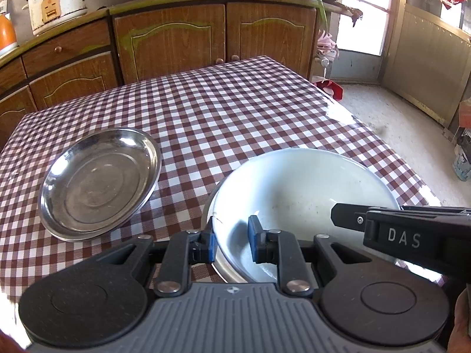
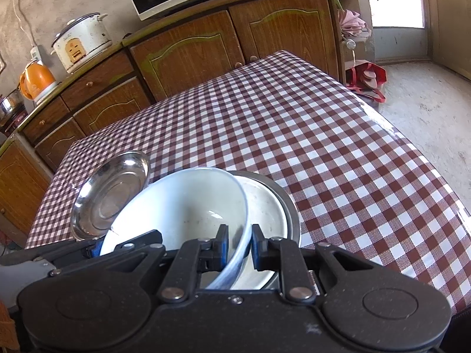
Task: Organize plates and bowls
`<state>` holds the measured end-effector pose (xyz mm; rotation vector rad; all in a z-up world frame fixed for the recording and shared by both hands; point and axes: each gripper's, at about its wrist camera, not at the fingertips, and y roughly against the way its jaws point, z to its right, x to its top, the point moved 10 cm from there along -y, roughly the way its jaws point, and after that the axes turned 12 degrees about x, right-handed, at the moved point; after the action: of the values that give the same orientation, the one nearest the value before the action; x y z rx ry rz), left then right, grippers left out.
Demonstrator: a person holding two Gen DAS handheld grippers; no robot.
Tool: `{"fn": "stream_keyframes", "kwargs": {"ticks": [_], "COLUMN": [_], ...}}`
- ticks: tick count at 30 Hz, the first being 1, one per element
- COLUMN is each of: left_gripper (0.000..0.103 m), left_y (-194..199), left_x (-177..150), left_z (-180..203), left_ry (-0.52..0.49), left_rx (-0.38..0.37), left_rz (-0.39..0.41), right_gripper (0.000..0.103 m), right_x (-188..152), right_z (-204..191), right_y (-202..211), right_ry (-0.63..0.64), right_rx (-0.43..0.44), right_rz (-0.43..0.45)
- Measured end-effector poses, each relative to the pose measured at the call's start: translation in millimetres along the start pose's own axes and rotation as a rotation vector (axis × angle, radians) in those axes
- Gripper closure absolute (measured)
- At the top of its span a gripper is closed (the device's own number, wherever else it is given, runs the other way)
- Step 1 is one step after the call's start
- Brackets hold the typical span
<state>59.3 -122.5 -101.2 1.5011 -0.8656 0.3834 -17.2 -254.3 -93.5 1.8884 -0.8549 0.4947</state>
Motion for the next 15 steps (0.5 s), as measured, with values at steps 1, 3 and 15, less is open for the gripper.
{"fn": "stream_keyframes", "kwargs": {"ticks": [1, 3, 15], "left_gripper": [0.081, 0.081, 0.081], "left_y": [-1.5, -4.6, -25.3], "left_x": [0.5, 1.6, -2.0], "left_z": [0.4, 1.4, 11.6], "left_ry": [0.0, -0.004, -0.02], "left_rx": [-0.001, 0.001, -0.006], "left_rz": [-0.001, 0.001, -0.018], "right_gripper": [0.082, 0.082, 0.082], "right_x": [0.0, 0.1, 2.8], "right_z": [0.7, 2.2, 17.8], "right_y": [-0.7, -3.1, -20.7], "right_ry": [-0.001, 0.001, -0.003], "right_rx": [-0.001, -0.003, -0.009], "right_rz": [-0.002, -0.003, -0.012]}}
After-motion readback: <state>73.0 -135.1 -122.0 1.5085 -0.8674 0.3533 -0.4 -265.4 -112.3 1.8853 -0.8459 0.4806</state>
